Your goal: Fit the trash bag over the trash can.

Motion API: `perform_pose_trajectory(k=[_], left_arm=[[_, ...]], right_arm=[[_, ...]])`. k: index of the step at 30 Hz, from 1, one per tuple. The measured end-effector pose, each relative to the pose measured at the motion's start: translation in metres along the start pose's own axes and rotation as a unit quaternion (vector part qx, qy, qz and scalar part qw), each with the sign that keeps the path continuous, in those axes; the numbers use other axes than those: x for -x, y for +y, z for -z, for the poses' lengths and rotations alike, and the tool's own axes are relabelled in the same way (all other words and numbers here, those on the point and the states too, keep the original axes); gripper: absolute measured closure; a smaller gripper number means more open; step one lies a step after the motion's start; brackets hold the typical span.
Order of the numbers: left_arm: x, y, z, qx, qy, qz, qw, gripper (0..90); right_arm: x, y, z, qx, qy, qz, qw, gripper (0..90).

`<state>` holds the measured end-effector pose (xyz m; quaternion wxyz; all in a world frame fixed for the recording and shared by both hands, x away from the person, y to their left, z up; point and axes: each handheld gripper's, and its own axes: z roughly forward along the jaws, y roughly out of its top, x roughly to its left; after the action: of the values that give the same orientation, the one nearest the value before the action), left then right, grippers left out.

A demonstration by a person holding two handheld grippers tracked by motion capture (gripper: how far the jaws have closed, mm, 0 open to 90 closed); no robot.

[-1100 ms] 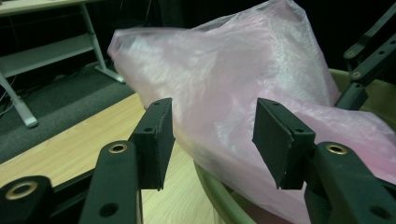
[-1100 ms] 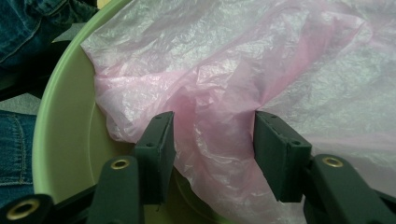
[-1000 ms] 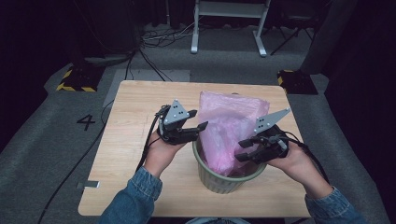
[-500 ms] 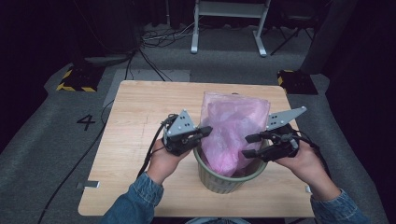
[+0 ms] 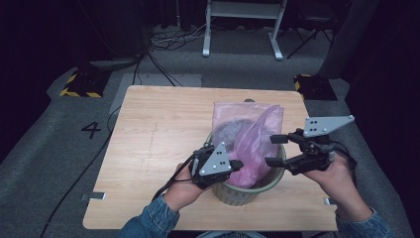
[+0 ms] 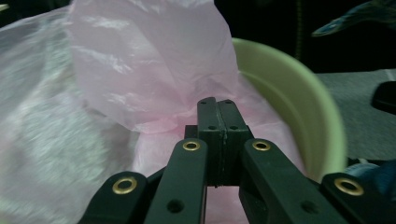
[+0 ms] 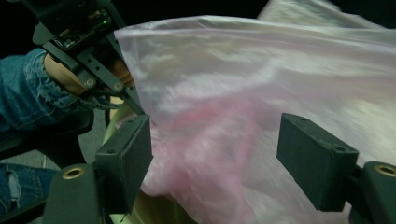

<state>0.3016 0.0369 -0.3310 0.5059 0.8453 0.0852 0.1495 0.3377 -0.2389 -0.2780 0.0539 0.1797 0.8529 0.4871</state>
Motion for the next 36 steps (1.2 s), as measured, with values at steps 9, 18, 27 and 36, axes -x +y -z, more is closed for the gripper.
perform_pose_trajectory(k=[9,18,27,36], left_arm=[[0.009,0.002,-0.004,-0.002,-0.027,-0.017,0.9995,89.6],[0.002,-0.003,0.007,0.045,0.003,-0.001,0.9990,54.6],[-0.012,0.020,0.019,0.099,0.051,0.012,0.9937,47.1],[-0.009,0.030,-0.007,0.029,0.018,0.039,0.9986,72.1]], right_arm=[[-0.010,0.002,-0.023,-0.018,0.044,0.008,0.9989,57.6],[-0.017,-0.008,-0.026,-0.042,0.016,0.027,0.9986,84.8],[-0.031,-0.016,-0.032,-0.062,0.031,0.045,0.9966,85.6],[-0.033,-0.017,-0.034,-0.060,0.034,0.048,0.9965,84.4]])
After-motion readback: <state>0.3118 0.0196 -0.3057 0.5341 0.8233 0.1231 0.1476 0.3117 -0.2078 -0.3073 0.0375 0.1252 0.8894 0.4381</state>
